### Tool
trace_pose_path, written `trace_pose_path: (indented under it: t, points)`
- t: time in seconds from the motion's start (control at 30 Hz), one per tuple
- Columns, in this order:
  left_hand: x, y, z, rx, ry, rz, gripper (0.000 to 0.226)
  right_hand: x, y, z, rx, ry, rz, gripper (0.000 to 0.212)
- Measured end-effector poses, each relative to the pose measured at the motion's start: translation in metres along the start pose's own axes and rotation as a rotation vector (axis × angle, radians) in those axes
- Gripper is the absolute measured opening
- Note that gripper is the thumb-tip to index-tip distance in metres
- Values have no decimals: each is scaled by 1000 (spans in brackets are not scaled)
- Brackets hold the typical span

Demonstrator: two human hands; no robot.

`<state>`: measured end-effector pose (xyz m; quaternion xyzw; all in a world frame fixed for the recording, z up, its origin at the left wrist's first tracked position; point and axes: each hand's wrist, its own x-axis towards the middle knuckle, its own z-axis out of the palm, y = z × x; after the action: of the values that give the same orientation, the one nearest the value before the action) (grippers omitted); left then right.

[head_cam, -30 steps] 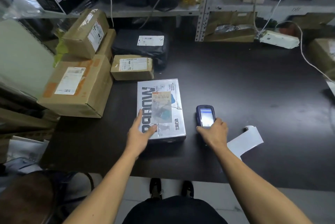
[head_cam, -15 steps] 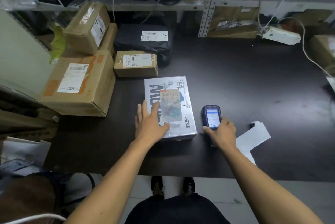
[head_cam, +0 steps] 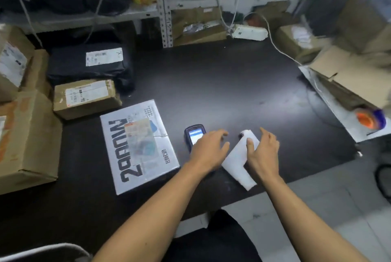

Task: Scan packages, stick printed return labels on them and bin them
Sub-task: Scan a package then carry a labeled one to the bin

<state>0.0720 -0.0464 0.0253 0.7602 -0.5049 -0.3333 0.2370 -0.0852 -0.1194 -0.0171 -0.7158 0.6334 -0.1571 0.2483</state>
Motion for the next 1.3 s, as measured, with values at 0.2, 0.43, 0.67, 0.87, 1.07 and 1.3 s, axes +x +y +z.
trace_pose_path:
  t: [0.2, 0.43, 0.67, 0.87, 1.07, 1.3]
  points:
    - [40, 31, 62, -122, -80, -114, 51, 15, 36, -4, -20, -323, -80, 50]
    - [63, 27, 87, -326, -31, -347, 49, 9, 60, -1, 56, -394, -294, 58]
    - [62, 16, 94, -478, 19, -401, 64, 35, 71, -4, 166, -416, -293, 37]
    - [55, 9, 101, -505, 50, -313, 72, 64, 64, 3, 63, -484, -338, 33]
    - [57, 4, 100, -476, 53, -285, 73, 82, 59, -3, 115, -580, -299, 26]
    - [60, 1, 99, -468, 66, -297, 75, 94, 53, -11, 160, -485, -268, 25]
